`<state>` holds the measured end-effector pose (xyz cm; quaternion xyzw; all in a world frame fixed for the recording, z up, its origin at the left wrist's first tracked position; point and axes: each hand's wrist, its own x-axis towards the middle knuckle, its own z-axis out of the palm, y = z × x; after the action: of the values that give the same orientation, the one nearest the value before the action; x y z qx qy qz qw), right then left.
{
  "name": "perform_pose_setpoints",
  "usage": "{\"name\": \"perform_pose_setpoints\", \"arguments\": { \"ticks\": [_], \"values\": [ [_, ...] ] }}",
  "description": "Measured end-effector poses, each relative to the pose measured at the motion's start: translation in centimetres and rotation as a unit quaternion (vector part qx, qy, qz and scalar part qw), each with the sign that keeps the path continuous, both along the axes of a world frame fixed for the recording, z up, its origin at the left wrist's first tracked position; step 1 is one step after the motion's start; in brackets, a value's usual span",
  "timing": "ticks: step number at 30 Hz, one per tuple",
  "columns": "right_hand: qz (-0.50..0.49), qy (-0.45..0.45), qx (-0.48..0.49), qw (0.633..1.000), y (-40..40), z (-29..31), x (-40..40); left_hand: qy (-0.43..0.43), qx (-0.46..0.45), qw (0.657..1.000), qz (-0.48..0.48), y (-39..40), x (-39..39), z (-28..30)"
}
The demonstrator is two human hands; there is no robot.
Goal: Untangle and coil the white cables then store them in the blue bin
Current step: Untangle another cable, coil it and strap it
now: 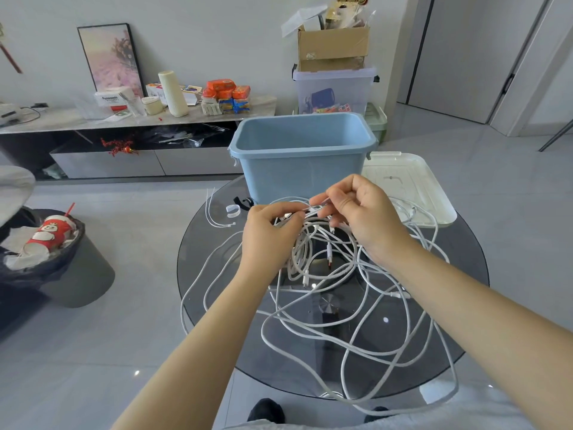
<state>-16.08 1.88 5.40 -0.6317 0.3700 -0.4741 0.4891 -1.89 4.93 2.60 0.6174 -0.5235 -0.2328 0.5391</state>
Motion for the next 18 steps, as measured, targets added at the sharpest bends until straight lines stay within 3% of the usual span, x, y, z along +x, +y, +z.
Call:
{"name": "perform_pose_setpoints", "arguments": {
  "ticks": [3,13,18],
  "values": [
    [-0.014,-0.072,0.043,0.996,0.0,0.4,0.0,-0.003,0.009,1.000,-0.002,-0.1,0.6,-0.7],
    [-0.048,-0.131,0.014,0.990,0.4,2.4,-0.7,-0.028,0.031,0.999,-0.020,-0.4,0.9,-1.5],
    [0.006,-0.250,0.111,0.962,0.6,2.5,-0.3,-0.051,0.068,0.994,-0.074,-0.3,1.1,-1.1]
  ]
}}
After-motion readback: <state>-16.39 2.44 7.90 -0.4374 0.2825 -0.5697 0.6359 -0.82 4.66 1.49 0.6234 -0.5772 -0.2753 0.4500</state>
